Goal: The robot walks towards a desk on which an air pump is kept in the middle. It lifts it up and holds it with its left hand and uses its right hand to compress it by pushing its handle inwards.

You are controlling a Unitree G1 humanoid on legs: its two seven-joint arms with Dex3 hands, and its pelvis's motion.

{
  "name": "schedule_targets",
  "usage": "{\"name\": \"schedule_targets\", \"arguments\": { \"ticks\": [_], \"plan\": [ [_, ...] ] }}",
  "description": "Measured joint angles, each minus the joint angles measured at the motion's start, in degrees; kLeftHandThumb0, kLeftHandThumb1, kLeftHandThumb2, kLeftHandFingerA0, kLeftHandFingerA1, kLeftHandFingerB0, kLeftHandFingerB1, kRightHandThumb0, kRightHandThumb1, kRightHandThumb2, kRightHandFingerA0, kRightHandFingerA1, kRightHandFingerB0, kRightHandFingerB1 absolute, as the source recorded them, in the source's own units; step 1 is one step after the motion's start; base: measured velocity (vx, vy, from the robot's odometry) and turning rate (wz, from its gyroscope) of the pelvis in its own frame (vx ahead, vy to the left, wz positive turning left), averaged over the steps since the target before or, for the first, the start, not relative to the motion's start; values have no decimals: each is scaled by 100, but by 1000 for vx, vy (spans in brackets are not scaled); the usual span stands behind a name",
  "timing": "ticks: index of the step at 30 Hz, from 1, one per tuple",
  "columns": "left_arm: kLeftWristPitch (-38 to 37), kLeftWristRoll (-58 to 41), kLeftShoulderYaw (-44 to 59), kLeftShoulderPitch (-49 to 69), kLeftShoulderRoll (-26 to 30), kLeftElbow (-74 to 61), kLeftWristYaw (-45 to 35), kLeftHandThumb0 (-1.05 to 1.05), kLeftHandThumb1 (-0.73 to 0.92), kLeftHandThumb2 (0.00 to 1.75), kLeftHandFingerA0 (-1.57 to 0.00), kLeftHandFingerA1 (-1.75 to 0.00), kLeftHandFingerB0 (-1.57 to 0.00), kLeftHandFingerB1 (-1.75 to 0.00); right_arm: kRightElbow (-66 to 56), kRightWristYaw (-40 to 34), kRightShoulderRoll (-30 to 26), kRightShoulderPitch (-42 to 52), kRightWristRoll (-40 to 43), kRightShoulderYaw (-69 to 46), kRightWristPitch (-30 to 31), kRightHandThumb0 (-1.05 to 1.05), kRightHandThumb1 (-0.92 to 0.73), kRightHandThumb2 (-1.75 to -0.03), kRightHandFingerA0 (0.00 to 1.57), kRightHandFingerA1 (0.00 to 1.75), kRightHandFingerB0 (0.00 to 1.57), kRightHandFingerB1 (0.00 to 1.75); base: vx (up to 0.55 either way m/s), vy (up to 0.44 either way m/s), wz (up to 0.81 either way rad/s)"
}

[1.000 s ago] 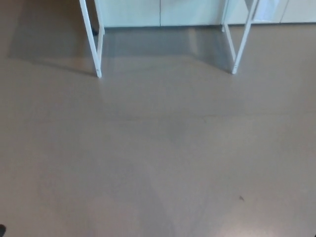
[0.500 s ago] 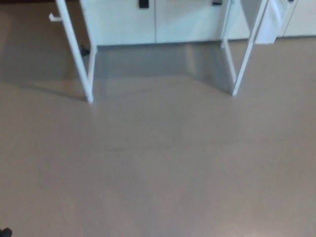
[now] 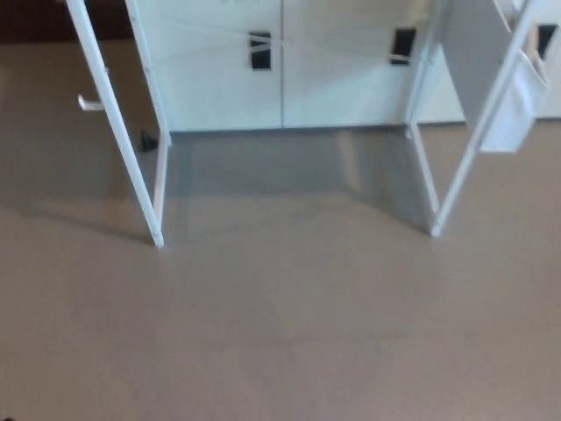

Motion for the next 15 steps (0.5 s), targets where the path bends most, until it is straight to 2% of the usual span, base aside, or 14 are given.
{"name": "schedule_targets", "arguments": {
  "ticks": [1,2,3,4,6,7,9,12,13,15],
  "plan": [
    [3,-16,-27,-42,-30,5,-15,4,53,101,-26,-58,-17,-52,-18,22,-17,-19,10,7,-18,-26,-66,-59,57,49,45,41,562,-88,40],
    [2,-26,-41,-58,-35,2,-30,4,71,64,-36,-48,-29,-36,-17,23,-48,-26,20,0,-29,-28,-65,-59,59,48,46,40,552,-96,32],
    [0,-44,-49,-75,-25,-7,-40,4,71,64,-36,-48,-29,-36,-11,41,-63,-35,35,-1,-49,-28,-65,-59,59,48,46,40,551,-87,-5],
    [1,-50,-56,-67,-25,-4,-42,3,50,98,-29,-60,-17,-52,-7,49,-65,-41,44,0,-60,-28,-65,-59,59,48,45,40,544,-95,-1],
    [2,-60,-73,-39,-27,0,-42,3,50,98,-29,-60,-17,-52,25,57,-73,-45,55,11,-82,-28,-65,-59,59,48,45,40,538,-90,-2],
    [2,-65,-79,-34,-26,0,-42,5,68,64,-42,-54,-27,-37,49,58,-73,-41,58,17,-90,-28,-65,-59,60,48,46,40,384,-85,-9],
    [1,-72,-89,-28,-26,12,-42,6,68,62,-43,-53,-28,-37,80,54,-73,-23,60,29,-102,-27,-66,-59,58,49,45,40,408,-56,-25],
    [1,-78,-107,-31,-24,18,-39,3,69,62,-36,-47,-29,-37,94,50,-74,1,61,42,-109,-28,-66,-59,58,49,48,42,407,-21,-27],
    [1,-79,-123,-34,-21,14,-35,3,52,99,-30,-59,-18,-53,96,49,-76,19,63,44,-111,-27,-67,-59,56,51,46,43,478,115,-35],
    [2,-81,-140,-63,-13,13,-23,2,52,99,-32,-61,-18,-52,91,45,-66,0,68,47,-119,-28,-64,-58,58,49,50,42,547,199,-52]
  ]
}}
